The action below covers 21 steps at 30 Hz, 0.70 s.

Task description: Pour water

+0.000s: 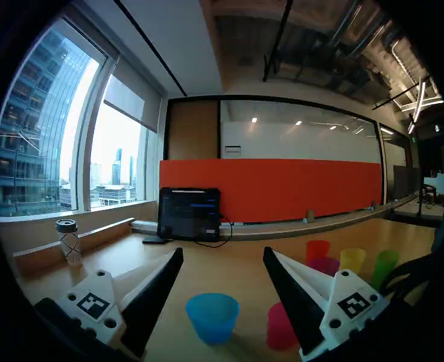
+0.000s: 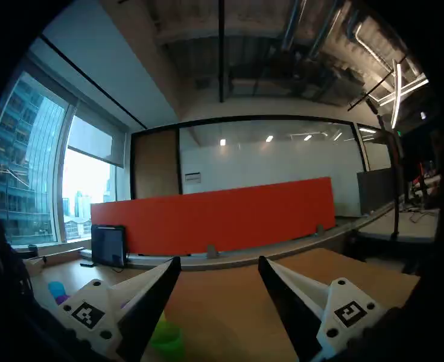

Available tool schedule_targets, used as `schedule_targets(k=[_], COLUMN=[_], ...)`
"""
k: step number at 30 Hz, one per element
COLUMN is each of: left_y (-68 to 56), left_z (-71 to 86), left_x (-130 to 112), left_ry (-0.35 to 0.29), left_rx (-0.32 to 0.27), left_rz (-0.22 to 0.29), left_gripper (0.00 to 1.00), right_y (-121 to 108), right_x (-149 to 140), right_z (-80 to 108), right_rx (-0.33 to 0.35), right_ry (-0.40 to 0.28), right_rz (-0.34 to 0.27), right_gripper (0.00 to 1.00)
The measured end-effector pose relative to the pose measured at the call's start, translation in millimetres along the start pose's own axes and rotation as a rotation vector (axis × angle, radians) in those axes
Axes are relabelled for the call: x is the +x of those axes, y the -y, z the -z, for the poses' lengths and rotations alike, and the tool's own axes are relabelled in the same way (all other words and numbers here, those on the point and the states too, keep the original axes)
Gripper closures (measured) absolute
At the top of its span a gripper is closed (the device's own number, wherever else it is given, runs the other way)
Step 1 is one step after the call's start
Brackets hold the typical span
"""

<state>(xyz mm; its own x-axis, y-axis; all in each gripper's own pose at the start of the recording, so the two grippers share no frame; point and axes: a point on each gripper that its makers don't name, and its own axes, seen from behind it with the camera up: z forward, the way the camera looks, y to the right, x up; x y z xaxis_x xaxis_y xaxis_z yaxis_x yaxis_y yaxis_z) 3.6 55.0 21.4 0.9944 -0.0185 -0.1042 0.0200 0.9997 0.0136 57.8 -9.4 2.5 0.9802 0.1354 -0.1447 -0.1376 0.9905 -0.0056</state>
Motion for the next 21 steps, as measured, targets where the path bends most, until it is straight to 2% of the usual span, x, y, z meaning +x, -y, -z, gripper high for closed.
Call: schedule_targets(k=[21], left_y=[11.1], left_z=[5.0], left_x=[-26], left_ry=[0.011], left_rx=[-0.006], left_rz=[-0.012], left_gripper=[0.01], right_y=[1], right_x=[-9], right_z=[-0.5], right_rx=[-0.002], right_ry=[0.021], right_rz=[0.022], right_gripper=[0.01])
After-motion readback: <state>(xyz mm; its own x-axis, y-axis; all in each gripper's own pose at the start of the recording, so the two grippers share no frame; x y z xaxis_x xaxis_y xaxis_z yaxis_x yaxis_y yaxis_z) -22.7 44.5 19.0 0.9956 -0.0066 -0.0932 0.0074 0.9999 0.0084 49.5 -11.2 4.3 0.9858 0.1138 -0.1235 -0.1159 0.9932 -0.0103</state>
